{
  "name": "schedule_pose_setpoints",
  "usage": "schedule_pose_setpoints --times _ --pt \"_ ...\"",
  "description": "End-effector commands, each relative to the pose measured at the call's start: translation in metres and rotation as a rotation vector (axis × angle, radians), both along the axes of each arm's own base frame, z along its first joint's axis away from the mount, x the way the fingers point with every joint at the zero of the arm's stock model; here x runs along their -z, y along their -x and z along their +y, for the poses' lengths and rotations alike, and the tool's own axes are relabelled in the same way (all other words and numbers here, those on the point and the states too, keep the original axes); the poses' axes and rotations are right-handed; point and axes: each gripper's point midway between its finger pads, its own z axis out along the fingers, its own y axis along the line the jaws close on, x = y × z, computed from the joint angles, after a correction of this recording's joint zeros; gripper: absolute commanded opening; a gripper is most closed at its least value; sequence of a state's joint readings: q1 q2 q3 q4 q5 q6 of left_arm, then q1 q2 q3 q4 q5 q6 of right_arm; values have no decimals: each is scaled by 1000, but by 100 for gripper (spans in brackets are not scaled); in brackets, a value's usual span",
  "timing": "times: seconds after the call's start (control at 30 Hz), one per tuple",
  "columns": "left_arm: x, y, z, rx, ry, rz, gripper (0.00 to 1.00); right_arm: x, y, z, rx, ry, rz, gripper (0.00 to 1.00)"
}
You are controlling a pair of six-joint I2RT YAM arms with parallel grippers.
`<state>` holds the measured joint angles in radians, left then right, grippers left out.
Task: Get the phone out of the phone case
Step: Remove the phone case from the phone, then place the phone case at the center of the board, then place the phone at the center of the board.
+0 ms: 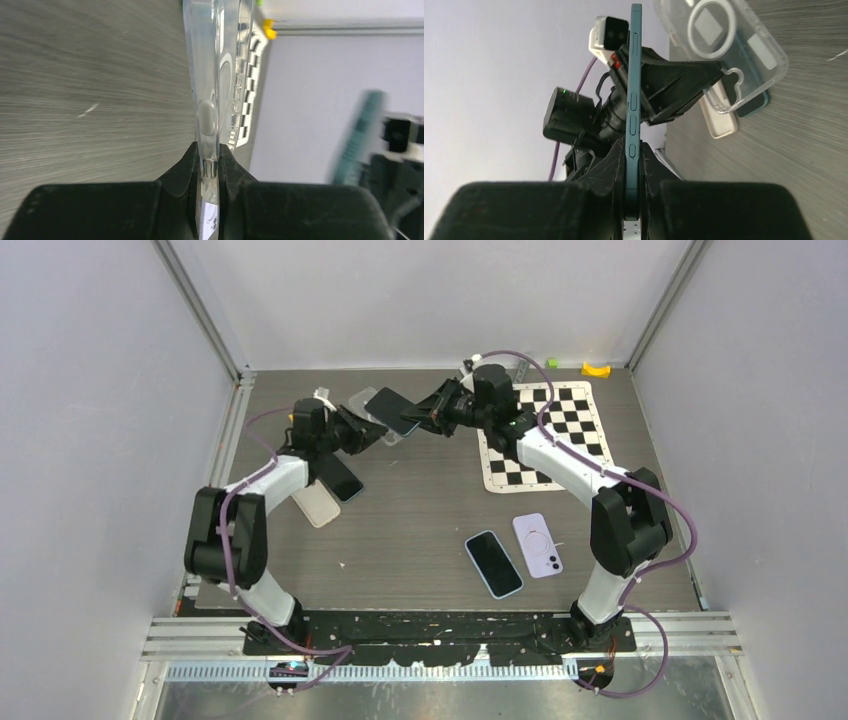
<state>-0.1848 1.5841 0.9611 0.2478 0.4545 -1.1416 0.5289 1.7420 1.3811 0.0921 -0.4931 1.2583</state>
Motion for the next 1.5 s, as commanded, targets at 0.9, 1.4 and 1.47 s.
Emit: schedule_pose_setpoints --times 0.9,1.4,1.47 --pt "98 -3 15 -11 -191 443 78 161 -130 -5 -6 300 -59 14" --pt "50 0 24 28 -240 332 92 205 -99 -42 -81 597 55 55" --pt "44 1 24 34 -244 310 95 203 -95 -58 -73 677 44 59"
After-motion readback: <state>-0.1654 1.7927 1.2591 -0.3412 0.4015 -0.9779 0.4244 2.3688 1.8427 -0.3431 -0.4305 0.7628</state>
